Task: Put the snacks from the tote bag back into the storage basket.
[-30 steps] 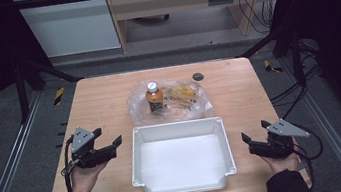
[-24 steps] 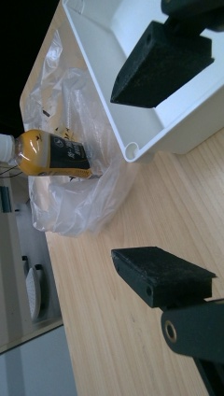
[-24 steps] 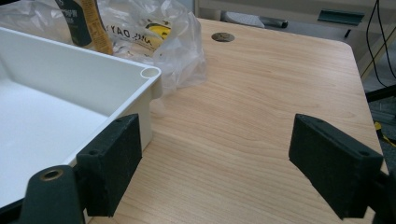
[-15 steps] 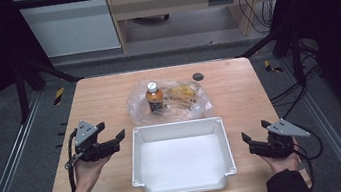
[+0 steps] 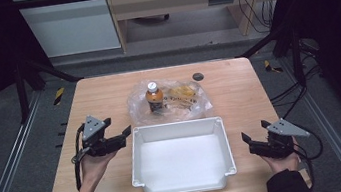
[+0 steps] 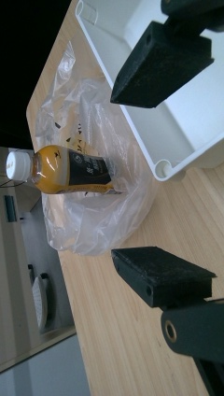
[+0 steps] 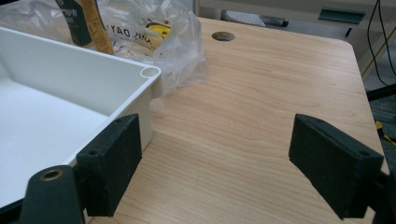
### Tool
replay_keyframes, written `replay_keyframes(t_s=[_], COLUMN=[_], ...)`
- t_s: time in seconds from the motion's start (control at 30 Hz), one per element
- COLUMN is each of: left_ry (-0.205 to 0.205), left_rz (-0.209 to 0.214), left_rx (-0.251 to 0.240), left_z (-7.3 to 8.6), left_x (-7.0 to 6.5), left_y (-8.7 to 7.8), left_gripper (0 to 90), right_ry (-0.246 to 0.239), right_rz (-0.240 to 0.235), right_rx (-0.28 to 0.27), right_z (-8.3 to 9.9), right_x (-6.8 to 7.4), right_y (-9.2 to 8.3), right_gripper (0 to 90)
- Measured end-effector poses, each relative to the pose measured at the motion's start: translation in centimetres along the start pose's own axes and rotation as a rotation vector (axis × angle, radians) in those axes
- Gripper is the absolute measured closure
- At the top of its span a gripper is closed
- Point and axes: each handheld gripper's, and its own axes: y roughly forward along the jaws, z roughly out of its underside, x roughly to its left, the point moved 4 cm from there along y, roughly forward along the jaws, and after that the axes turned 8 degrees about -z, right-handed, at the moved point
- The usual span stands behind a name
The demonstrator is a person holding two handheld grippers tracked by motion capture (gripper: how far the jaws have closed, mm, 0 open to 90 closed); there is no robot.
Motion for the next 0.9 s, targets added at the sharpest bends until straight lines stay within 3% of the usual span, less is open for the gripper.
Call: replay_keyframes(t_s=[0.9], left_ry=[-0.005], left_rz=[0.010], left_rx=[-0.019], left_z=[-2.2], left_x=[-0.8], left_y=[2.1], left_gripper=[21.1], right_ry=[0.003], right_rz=[-0.003], right_rx=[0.004], right_z=[0.0], right_x=[0.0], right_y=[0.0], right_gripper=[17.2])
